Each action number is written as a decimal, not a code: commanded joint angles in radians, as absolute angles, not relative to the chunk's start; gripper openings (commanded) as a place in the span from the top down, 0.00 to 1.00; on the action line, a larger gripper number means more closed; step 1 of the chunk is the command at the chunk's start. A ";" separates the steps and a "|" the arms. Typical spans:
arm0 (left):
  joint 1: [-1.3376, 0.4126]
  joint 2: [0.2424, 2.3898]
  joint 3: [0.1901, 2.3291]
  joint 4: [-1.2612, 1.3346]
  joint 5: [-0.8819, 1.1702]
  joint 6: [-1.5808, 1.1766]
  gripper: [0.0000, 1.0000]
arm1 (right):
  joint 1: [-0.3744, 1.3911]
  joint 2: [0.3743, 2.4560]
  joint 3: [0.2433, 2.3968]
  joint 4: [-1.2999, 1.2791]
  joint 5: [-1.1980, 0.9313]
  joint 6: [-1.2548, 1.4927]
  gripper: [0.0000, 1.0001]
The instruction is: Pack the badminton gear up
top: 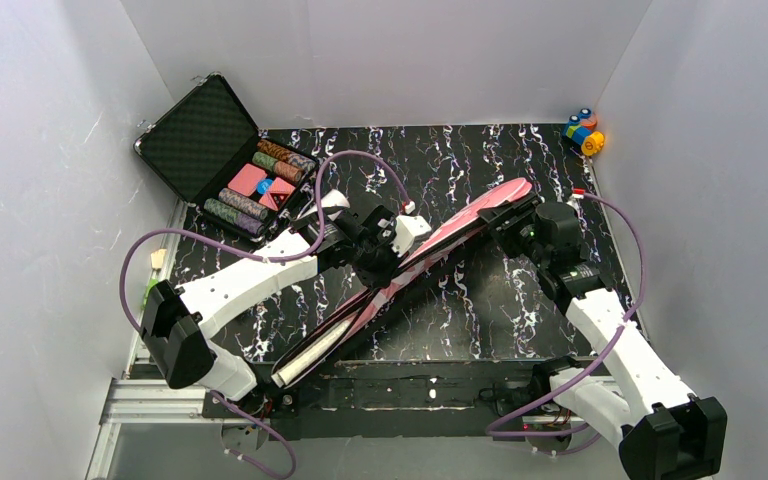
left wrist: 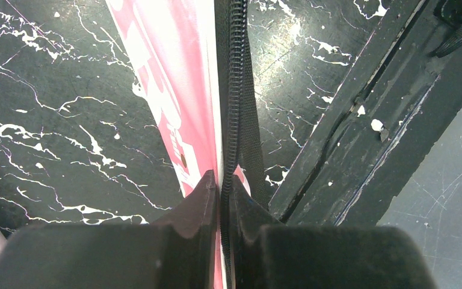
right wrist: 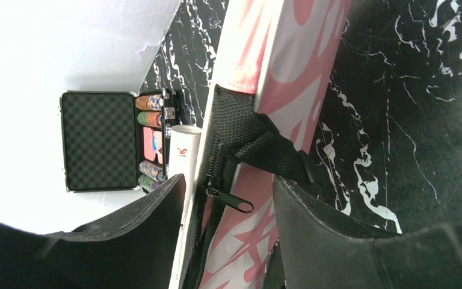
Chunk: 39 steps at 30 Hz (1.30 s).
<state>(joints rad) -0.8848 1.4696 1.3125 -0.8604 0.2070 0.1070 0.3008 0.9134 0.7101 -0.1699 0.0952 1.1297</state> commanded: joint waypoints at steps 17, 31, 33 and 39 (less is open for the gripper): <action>-0.876 1.417 1.354 -0.816 0.243 0.109 1.00 | 0.256 0.885 0.672 -0.009 -0.063 1.054 0.58; -0.874 1.417 1.346 -0.814 0.250 0.106 1.00 | 0.243 0.847 0.673 -0.031 -0.066 1.054 0.76; -0.874 1.418 1.347 -0.813 0.251 0.106 1.00 | 0.241 0.846 0.675 -0.036 -0.072 1.055 0.76; -0.874 1.419 1.350 -0.817 0.253 0.106 1.00 | 0.238 0.843 0.681 -0.047 -0.088 1.058 0.69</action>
<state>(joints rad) -0.8791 1.4696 1.3125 -0.8532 0.2256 0.1043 0.2440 0.8635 0.6712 -0.0658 -0.0689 1.0695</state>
